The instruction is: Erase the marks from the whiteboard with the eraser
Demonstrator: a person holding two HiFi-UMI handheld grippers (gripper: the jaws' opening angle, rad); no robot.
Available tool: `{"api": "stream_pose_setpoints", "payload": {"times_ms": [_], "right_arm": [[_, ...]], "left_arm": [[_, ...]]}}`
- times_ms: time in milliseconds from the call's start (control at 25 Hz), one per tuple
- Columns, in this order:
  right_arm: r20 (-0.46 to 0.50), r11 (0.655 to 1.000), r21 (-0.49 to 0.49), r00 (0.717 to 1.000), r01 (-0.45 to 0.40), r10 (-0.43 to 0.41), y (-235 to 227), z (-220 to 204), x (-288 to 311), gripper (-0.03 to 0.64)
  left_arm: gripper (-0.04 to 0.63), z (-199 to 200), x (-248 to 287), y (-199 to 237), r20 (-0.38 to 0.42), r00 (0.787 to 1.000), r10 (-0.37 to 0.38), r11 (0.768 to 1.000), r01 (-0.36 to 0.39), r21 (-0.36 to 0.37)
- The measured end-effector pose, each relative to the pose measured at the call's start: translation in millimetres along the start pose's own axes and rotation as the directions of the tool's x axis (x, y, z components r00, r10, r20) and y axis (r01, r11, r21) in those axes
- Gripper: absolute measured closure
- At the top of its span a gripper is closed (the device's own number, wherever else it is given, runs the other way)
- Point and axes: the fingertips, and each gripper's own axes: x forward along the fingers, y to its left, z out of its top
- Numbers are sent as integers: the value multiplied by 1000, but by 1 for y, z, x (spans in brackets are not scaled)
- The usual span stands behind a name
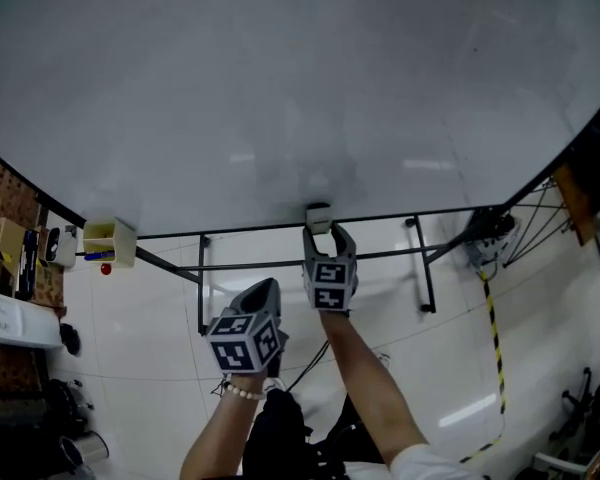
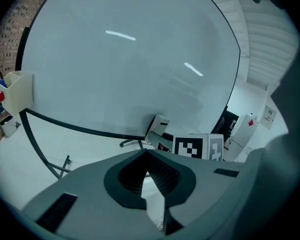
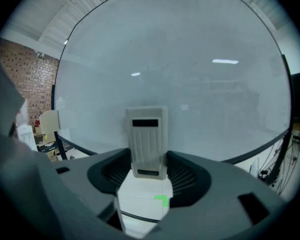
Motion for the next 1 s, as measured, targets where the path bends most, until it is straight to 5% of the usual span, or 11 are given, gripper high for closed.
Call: {"api": "stream_pose_setpoints", "payload": {"times_ms": [480, 1000], "right_arm": [[-31, 988, 96, 993, 117, -115, -176, 2, -39, 362], [-84, 983, 111, 987, 147, -138, -363, 6, -81, 362]], "left_arm": [[607, -20, 74, -112, -68, 995, -73, 997, 75, 28], [607, -35, 154, -275, -103, 980, -172, 982, 179, 66]]}}
